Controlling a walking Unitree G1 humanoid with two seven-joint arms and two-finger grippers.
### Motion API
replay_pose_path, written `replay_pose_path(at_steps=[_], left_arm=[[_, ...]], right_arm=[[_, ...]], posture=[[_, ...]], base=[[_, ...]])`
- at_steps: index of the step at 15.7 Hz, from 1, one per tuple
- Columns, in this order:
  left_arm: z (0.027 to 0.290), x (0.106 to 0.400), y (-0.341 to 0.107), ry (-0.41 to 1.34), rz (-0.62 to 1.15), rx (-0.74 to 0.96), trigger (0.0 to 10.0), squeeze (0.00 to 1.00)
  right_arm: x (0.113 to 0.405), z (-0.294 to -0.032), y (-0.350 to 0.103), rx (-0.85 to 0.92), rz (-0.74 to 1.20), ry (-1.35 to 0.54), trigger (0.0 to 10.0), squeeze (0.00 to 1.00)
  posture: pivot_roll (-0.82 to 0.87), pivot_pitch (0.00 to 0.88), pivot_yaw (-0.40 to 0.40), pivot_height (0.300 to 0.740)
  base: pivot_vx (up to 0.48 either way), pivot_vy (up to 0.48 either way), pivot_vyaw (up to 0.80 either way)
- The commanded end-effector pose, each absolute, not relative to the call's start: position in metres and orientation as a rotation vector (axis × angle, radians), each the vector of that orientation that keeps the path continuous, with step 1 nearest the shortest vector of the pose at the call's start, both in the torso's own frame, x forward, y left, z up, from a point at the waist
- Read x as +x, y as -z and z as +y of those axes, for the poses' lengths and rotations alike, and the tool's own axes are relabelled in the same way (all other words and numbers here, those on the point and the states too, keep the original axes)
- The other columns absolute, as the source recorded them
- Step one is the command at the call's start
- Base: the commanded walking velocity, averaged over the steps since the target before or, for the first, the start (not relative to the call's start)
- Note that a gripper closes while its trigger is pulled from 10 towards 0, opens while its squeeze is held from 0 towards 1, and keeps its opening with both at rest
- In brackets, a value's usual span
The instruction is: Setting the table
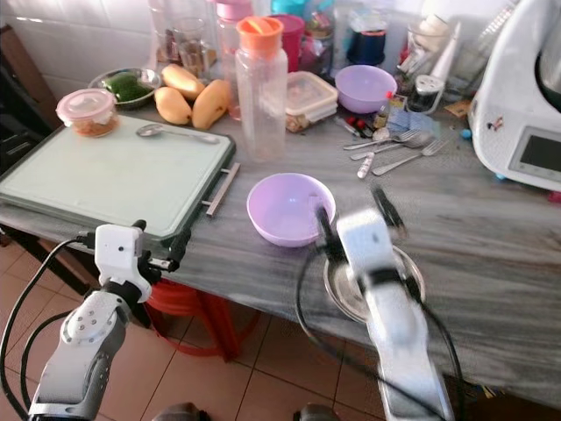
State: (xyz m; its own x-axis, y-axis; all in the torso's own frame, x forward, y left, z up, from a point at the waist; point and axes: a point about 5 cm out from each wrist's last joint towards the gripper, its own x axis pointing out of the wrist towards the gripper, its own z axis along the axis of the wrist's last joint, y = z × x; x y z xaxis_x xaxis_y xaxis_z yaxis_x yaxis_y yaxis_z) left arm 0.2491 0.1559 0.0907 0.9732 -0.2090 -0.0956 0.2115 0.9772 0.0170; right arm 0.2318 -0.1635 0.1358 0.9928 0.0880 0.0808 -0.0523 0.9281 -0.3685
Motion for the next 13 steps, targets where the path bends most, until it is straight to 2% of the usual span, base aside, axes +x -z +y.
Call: replay_pose_path(at_steps=[1, 2, 5, 6, 11, 12, 13], left_arm=[[0.154, 0.249, -0.09, 0.231, 0.093, 0.028, 10.0, 0.0], [0.154, 0.249, -0.09, 0.233, 0.093, 0.028, 10.0, 0.0], [0.154, 0.251, -0.091, 0.238, 0.091, 0.03, 10.0, 0.0], [0.154, 0.251, -0.091, 0.239, 0.091, 0.031, 10.0, 0.0], [0.152, 0.251, -0.09, 0.244, 0.093, 0.027, 10.0, 0.0], [0.152, 0.251, -0.089, 0.245, 0.095, 0.028, 10.0, 0.0], [0.153, 0.251, -0.089, 0.242, 0.099, 0.03, 10.0, 0.0]], right_arm=[[0.228, -0.17, -0.146, -0.386, -0.135, -0.001, 10.0, 0.99], [0.225, -0.173, -0.144, -0.388, -0.119, 0.017, 10.0, 0.98], [0.214, -0.178, -0.122, -0.438, 0.022, 0.045, 10.0, 0.85], [0.211, -0.179, -0.119, -0.438, 0.042, 0.045, 10.0, 0.74], [0.208, -0.194, -0.099, -0.276, 0.225, 0.144, 10.0, 0.73], [0.21, -0.193, -0.097, -0.259, 0.243, 0.137, 10.0, 0.7], [0.212, -0.191, -0.095, -0.242, 0.256, 0.127, 10.0, 0.59]], posture=[[-0.07, 0.0, 0.034, 0.74], [-0.07, 0.0, 0.035, 0.74], [-0.07, 0.0, 0.035, 0.74], [-0.07, 0.0, 0.035, 0.74], [-0.08, 0.0, 0.032, 0.74], [-0.07, 0.0, 0.031, 0.74], [-0.07, 0.0, 0.03, 0.74]], base=[[0.0, 0.0, 0.0], [0.0, 0.0, 0.0], [0.0, 0.0, 0.0], [0.0, 0.0, 0.0], [0.0, 0.0, 0.0], [0.0, 0.0, 0.0], [0.0, 0.0, 0.0]])
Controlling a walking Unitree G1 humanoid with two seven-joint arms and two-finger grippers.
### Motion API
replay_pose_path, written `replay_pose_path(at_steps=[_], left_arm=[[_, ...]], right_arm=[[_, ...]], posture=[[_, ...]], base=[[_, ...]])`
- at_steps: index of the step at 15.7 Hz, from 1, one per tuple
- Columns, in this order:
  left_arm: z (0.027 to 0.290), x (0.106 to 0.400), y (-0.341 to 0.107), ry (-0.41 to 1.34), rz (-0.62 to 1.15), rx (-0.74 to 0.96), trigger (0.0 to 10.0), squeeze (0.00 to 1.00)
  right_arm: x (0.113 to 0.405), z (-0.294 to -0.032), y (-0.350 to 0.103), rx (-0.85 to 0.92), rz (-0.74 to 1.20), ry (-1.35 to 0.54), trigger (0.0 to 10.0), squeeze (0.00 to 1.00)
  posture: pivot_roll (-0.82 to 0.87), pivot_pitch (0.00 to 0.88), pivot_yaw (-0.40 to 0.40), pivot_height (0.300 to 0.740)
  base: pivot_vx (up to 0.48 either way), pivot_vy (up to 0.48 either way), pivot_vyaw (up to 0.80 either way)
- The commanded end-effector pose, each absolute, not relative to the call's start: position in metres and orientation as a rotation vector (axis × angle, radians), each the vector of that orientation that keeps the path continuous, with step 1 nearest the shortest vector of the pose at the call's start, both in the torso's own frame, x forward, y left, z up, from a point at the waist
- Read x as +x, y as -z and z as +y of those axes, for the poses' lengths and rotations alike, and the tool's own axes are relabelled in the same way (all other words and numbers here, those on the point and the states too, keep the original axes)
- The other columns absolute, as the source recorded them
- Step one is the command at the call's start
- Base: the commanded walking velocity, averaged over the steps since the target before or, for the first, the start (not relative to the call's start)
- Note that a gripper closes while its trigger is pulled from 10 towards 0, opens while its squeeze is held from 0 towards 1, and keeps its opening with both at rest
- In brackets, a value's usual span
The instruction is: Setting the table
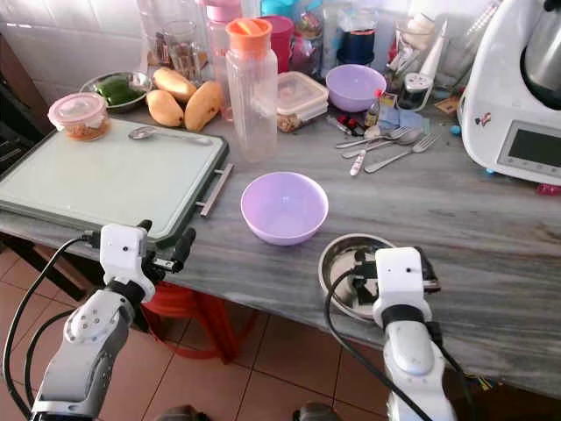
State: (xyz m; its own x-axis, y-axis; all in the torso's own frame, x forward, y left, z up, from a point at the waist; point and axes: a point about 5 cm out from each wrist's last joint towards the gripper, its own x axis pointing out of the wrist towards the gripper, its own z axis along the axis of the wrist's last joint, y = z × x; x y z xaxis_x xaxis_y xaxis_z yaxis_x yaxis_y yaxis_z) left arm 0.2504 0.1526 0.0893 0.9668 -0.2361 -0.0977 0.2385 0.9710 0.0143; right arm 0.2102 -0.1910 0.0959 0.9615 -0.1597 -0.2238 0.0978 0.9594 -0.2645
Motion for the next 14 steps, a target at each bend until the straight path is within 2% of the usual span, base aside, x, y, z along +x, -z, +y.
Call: replay_pose_path(at_steps=[1, 5, 13, 14], left_arm=[[0.153, 0.251, -0.089, 0.238, 0.099, 0.029, 10.0, 0.0], [0.152, 0.251, -0.089, 0.243, 0.103, 0.033, 10.0, 0.0], [0.152, 0.25, -0.087, 0.24, 0.117, 0.039, 10.0, 0.0], [0.152, 0.25, -0.087, 0.239, 0.117, 0.04, 10.0, 0.0]], right_arm=[[0.213, -0.189, -0.095, -0.231, 0.263, 0.12, 10.0, 0.59], [0.216, -0.18, -0.089, -0.166, 0.323, 0.058, 10.0, 0.52], [0.218, -0.169, -0.086, -0.116, 0.379, -0.033, 10.0, 0.51], [0.219, -0.17, -0.086, -0.112, 0.379, -0.031, 10.0, 0.47]], posture=[[-0.07, 0.0, 0.03, 0.74], [-0.07, 0.0, 0.029, 0.74], [-0.07, 0.0, 0.026, 0.74], [-0.07, 0.0, 0.028, 0.74]], base=[[0.0, 0.0, 0.0], [0.0, 0.0, 0.0], [0.0, 0.0, 0.0], [0.0, 0.0, 0.0]])
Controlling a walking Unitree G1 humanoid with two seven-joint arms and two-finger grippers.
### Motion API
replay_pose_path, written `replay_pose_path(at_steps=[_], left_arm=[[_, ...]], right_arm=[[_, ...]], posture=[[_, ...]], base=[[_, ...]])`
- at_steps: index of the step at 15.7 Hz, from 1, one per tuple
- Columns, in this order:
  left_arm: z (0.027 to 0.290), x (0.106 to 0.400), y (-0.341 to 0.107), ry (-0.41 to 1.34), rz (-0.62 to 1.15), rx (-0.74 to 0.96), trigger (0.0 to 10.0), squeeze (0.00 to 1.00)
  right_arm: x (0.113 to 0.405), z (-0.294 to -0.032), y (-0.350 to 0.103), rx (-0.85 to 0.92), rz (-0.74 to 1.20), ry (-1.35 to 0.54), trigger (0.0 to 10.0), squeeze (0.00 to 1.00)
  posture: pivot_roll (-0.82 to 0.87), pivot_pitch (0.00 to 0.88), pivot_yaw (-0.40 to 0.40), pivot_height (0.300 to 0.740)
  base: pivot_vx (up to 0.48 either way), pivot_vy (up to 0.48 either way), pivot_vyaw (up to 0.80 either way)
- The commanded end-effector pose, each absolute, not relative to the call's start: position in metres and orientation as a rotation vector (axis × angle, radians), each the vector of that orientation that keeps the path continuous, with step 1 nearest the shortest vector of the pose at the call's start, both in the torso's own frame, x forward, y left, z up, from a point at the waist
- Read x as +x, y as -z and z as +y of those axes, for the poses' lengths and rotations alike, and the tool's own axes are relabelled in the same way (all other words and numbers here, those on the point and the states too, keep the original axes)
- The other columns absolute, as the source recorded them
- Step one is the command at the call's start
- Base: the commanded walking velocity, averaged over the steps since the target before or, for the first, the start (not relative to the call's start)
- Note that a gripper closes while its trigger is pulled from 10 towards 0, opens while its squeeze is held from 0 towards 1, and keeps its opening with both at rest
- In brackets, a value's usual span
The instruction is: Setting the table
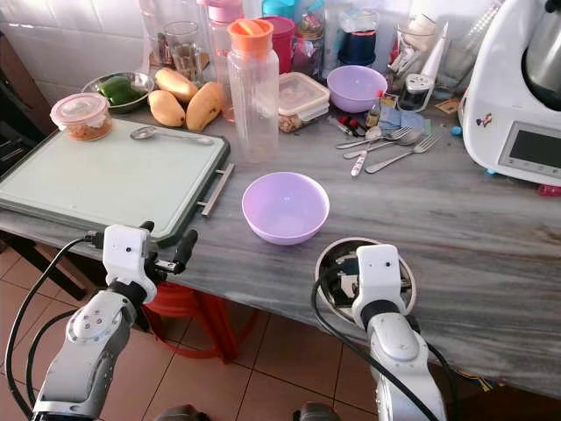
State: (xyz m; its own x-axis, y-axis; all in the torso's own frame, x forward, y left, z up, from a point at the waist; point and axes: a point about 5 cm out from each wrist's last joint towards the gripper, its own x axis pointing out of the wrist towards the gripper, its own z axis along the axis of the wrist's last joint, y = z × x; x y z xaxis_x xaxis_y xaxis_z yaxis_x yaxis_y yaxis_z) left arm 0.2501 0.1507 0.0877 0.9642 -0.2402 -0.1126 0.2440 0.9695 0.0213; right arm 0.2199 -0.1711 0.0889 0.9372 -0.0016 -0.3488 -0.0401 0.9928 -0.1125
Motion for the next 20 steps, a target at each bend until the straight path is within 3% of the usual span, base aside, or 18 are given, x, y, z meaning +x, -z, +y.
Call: replay_pose_path(at_steps=[1, 20], left_arm=[[0.152, 0.25, -0.087, 0.238, 0.118, 0.04, 10.0, 0.0], [0.149, 0.25, -0.086, 0.24, 0.121, 0.039, 10.0, 0.0]], right_arm=[[0.22, -0.171, -0.086, -0.107, 0.38, -0.028, 10.0, 0.46], [0.25, -0.157, -0.094, -0.006, 0.316, -0.126, 10.0, 0.41]], posture=[[-0.07, 0.0, 0.026, 0.74], [-0.06, 0.0, 0.026, 0.74]], base=[[0.0, 0.0, 0.0], [0.0, 0.0, 0.0]])
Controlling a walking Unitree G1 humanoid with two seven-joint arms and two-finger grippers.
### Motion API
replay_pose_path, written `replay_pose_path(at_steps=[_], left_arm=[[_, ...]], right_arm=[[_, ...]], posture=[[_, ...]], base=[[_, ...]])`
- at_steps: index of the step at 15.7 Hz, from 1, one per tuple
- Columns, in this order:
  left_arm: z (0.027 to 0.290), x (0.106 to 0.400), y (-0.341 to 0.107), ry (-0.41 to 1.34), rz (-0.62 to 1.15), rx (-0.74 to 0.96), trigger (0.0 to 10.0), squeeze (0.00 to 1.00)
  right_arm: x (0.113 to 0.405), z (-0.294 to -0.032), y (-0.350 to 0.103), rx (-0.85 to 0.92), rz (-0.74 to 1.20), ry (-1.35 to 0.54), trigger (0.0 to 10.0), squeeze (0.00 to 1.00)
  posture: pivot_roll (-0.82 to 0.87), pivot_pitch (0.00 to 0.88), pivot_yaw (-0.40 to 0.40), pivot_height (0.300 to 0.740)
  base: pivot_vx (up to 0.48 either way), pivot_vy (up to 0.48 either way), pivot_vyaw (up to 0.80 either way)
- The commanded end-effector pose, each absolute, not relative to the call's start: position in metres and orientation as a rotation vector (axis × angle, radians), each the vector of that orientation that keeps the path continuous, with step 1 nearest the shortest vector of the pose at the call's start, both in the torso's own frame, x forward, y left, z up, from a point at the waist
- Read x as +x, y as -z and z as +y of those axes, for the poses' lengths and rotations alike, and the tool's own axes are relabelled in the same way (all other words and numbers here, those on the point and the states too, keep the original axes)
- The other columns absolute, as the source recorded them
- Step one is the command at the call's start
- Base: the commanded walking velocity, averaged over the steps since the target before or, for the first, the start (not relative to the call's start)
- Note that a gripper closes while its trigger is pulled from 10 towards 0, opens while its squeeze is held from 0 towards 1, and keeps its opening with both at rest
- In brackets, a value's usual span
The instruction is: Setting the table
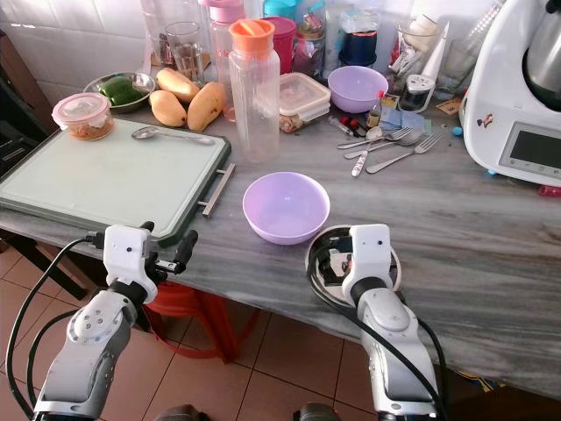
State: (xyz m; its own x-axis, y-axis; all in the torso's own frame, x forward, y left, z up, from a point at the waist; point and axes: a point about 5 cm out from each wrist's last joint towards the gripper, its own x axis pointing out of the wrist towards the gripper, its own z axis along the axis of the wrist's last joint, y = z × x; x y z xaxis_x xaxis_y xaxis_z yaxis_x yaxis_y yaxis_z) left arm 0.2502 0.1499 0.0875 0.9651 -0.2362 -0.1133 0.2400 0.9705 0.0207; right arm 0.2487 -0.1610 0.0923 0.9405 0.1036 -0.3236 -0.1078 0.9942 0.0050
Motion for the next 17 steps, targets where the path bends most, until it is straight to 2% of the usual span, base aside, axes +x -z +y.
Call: replay_pose_path(at_steps=[1, 7, 13, 15, 17], left_arm=[[0.149, 0.25, -0.086, 0.24, 0.121, 0.039, 10.0, 0.0], [0.149, 0.25, -0.086, 0.24, 0.125, 0.039, 10.0, 0.0], [0.148, 0.25, -0.086, 0.252, 0.125, 0.021, 10.0, 0.0], [0.148, 0.25, -0.086, 0.255, 0.123, 0.009, 10.0, 0.0], [0.148, 0.251, -0.089, 0.234, 0.1, -0.005, 10.0, 0.0]], right_arm=[[0.251, -0.156, -0.094, -0.003, 0.316, -0.137, 10.0, 0.4], [0.246, -0.155, -0.095, 0.004, 0.327, -0.162, 10.0, 0.36], [0.215, -0.156, -0.109, -0.012, 0.311, -0.221, 10.0, 0.35], [0.211, -0.157, -0.118, -0.08, 0.241, -0.239, 10.0, 0.27], [0.216, -0.15, -0.141, -0.181, 0.056, -0.26, 10.0, 0.1]], posture=[[-0.06, 0.0, 0.026, 0.74], [-0.06, 0.0, 0.023, 0.74], [-0.08, 0.0, 0.027, 0.74], [-0.08, 0.0, 0.029, 0.74], [-0.08, 0.0, 0.033, 0.74]], base=[[0.0, 0.0, 0.0], [0.0, 0.0, 0.0], [0.0, 0.0, 0.0], [0.0, 0.0, 0.0], [0.0, 0.0, 0.0]])
